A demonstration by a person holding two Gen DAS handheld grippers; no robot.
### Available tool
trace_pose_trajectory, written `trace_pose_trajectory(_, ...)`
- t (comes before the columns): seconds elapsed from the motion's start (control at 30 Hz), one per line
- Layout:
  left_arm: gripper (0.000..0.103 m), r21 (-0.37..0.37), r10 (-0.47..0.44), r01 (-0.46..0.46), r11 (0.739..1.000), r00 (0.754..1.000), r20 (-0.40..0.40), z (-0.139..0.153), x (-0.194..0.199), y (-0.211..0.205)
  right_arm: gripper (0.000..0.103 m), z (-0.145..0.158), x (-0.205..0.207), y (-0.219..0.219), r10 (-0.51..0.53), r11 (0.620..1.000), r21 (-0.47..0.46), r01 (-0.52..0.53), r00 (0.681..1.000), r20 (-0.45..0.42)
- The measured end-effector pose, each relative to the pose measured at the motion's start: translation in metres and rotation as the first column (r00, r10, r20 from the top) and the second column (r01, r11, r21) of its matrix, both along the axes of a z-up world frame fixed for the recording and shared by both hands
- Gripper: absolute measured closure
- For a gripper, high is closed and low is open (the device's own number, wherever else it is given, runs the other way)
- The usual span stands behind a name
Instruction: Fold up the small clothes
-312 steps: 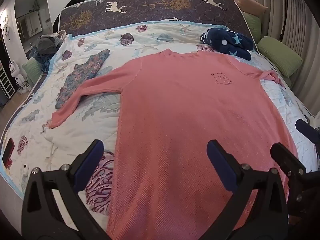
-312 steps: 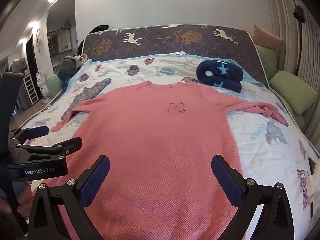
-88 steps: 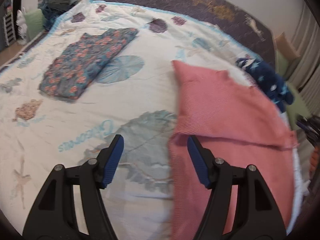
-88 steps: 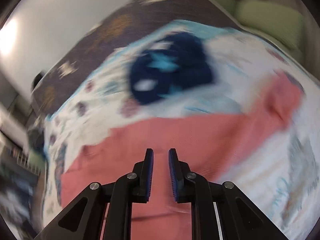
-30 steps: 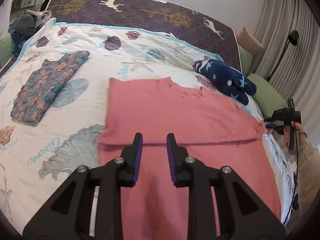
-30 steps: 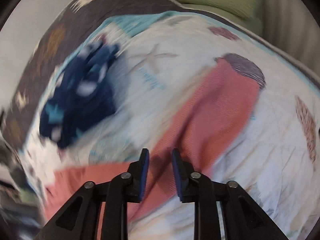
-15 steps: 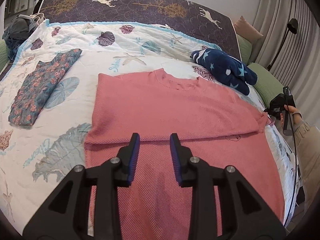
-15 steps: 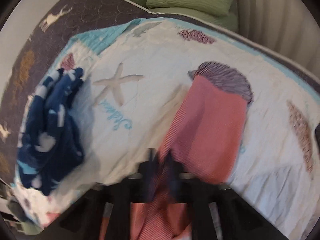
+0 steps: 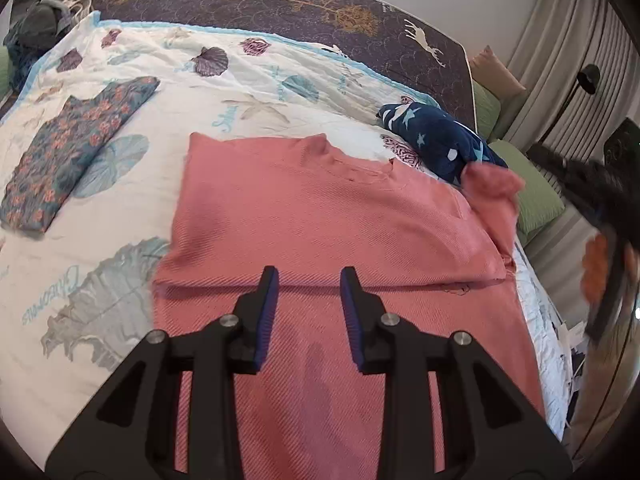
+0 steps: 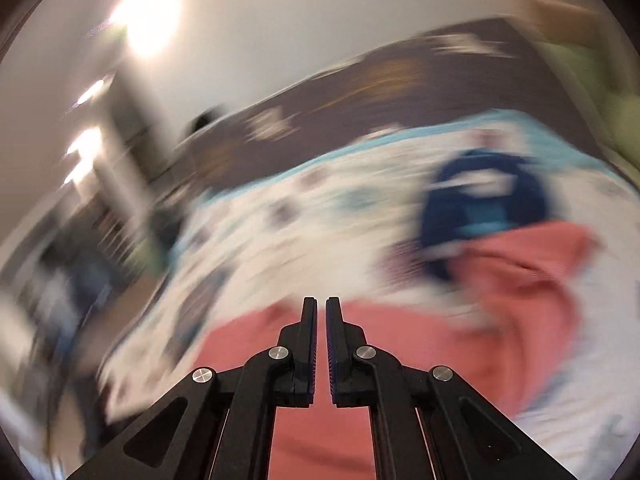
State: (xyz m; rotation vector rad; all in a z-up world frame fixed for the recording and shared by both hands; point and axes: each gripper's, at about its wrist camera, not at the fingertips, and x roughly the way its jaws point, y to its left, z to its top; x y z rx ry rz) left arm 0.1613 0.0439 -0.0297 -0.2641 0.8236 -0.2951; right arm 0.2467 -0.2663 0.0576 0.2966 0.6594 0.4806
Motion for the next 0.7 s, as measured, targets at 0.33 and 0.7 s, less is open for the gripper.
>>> trace_pose_trajectory(0.33,0.063,-0.024,-0.022,0.022,0.999,0.999,-0.023,-0.006,-0.006,0.008,0.092,-0.078,-0.036,0.064,0.129,0.979,-0.129,-0.160,0.967,-0.220)
trace_pose_trajectory(0.7,0.060,0.005,-0.072,0.073,0.997,0.996,-0.047,-0.014,0.000,-0.020,0.049,-0.057,0.007,-0.073,-0.473,0.854,-0.320,0.410,0.869,-0.148)
